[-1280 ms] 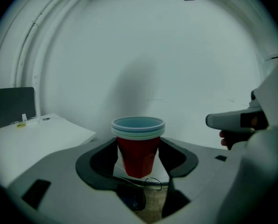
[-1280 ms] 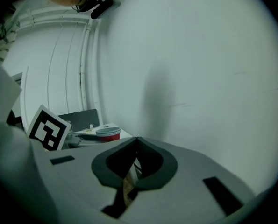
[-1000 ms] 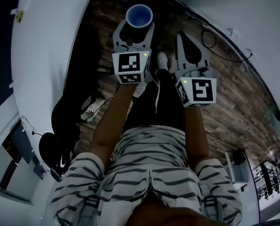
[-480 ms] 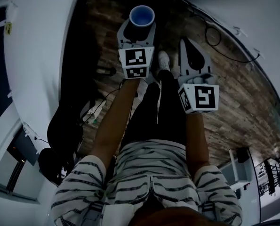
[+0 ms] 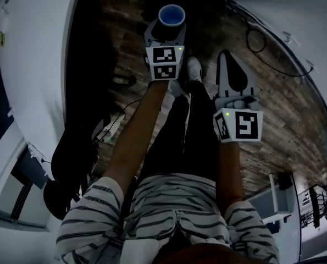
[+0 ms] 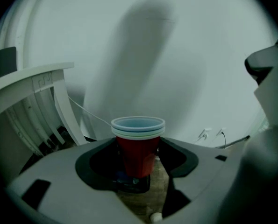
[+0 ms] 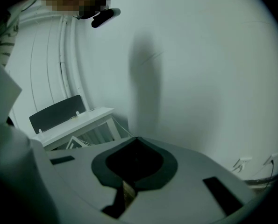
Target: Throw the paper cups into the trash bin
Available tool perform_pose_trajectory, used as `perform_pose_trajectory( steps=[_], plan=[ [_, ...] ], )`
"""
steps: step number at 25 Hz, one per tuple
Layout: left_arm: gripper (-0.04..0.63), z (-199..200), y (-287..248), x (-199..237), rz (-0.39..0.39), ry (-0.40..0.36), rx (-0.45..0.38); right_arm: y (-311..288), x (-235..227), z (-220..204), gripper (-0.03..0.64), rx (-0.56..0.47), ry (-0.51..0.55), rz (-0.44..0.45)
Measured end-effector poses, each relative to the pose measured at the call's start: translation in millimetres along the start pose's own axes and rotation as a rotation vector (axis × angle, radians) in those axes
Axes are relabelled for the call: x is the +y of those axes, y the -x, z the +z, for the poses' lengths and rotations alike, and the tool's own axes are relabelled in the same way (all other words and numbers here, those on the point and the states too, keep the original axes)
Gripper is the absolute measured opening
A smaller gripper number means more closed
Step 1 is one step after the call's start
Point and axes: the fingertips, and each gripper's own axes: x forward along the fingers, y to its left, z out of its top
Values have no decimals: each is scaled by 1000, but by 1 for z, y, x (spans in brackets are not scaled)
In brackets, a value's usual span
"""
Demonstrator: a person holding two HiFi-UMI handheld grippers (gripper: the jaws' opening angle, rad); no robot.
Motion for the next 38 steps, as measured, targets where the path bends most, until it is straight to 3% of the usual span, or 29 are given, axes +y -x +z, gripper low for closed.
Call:
perform_pose_trajectory(
  steps=[13,19,24,31,38],
  plan=[
    [291,-100,-88,13,-22,98,155,-23,-6,-53,9,73,-9,18],
    [293,-129,-122,16,-40,130,176,-31,-7,-74,9,109,-20,31],
    [293,-153,-145,17,-70,110,246,-42,-6,-89,9,131,-20,39],
    [293,-173,-177,21,-89,106,291,-54,4,-106,9,160,-14,61],
    [293,-191,-202,27,-94,55,332,-63,4,-111,9,151,-23,65]
  ],
)
